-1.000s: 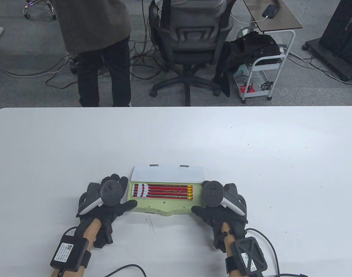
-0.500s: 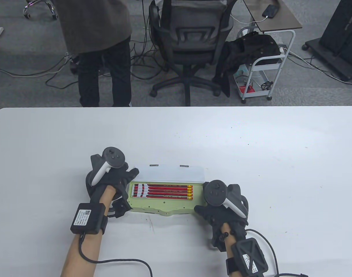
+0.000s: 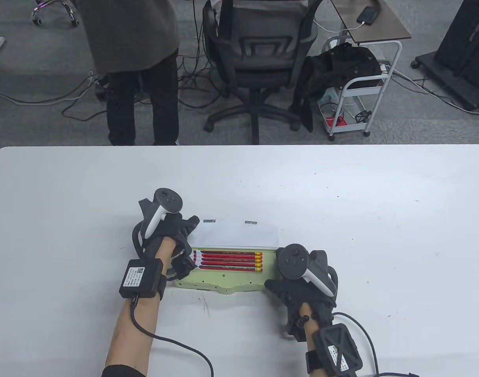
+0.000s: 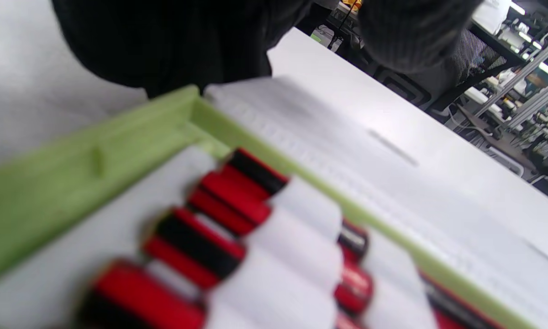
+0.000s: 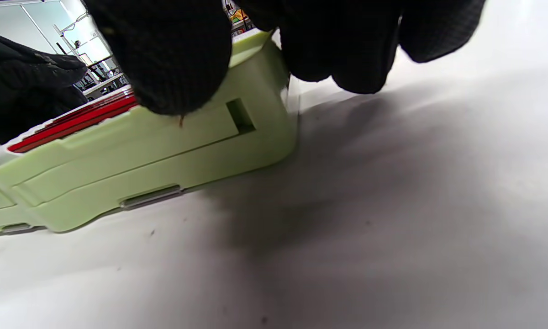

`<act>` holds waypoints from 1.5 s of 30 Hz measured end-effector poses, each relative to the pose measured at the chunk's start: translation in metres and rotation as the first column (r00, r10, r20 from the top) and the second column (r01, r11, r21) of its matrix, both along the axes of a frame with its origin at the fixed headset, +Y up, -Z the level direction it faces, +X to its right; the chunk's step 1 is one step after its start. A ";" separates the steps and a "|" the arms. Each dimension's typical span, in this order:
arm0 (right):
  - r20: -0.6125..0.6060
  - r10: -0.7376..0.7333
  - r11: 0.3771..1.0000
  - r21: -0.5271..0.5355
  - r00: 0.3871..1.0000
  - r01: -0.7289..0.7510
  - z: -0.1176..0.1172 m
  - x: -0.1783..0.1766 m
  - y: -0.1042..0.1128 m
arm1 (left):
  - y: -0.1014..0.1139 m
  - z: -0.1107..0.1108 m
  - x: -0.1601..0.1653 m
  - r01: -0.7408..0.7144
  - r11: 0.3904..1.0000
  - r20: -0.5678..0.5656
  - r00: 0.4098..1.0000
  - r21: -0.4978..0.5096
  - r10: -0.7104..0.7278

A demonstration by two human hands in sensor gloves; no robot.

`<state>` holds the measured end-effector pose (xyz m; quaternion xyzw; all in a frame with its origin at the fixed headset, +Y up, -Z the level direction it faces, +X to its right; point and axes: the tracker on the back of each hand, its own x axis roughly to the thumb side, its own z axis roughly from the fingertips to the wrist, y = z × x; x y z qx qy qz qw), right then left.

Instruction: Organize multifunction pencil case

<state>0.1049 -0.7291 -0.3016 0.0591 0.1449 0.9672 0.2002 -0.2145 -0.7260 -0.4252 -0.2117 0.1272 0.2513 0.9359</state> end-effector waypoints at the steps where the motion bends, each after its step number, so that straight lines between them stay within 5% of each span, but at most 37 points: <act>1: 0.002 -0.001 1.000 0.001 1.000 0.001 0.000 0.000 0.000 | 0.000 -0.001 -0.002 -0.019 1.000 -0.004 1.000 0.003 0.019; 7: 0.006 0.004 1.000 0.010 1.000 -0.004 0.000 -0.001 0.000 | 0.014 0.001 -0.014 -0.168 0.977 0.050 0.985 0.134 0.163; 12: 0.022 -0.019 0.999 0.032 1.000 0.018 -0.001 0.000 -0.001 | 0.039 0.028 -0.020 -0.267 0.920 0.167 0.960 0.286 0.226; 19: 0.030 -0.075 0.997 0.039 0.997 0.074 -0.002 0.006 -0.002 | 0.052 0.071 -0.017 -0.219 0.945 0.274 0.950 0.242 0.150; 30: -0.085 -0.191 0.981 -0.003 0.978 0.191 0.006 0.010 0.005 | 0.010 0.137 -0.005 -0.116 0.962 0.434 0.901 0.247 -0.003; 39: -0.051 0.066 0.984 0.170 0.996 -0.057 0.009 -0.016 -0.006 | -0.006 0.155 0.005 -0.002 0.936 0.514 0.836 0.351 -0.191; 45: -0.055 0.017 0.986 0.167 0.998 -0.008 0.003 -0.012 -0.009 | -0.008 0.157 0.011 0.037 0.917 0.512 0.821 0.397 -0.255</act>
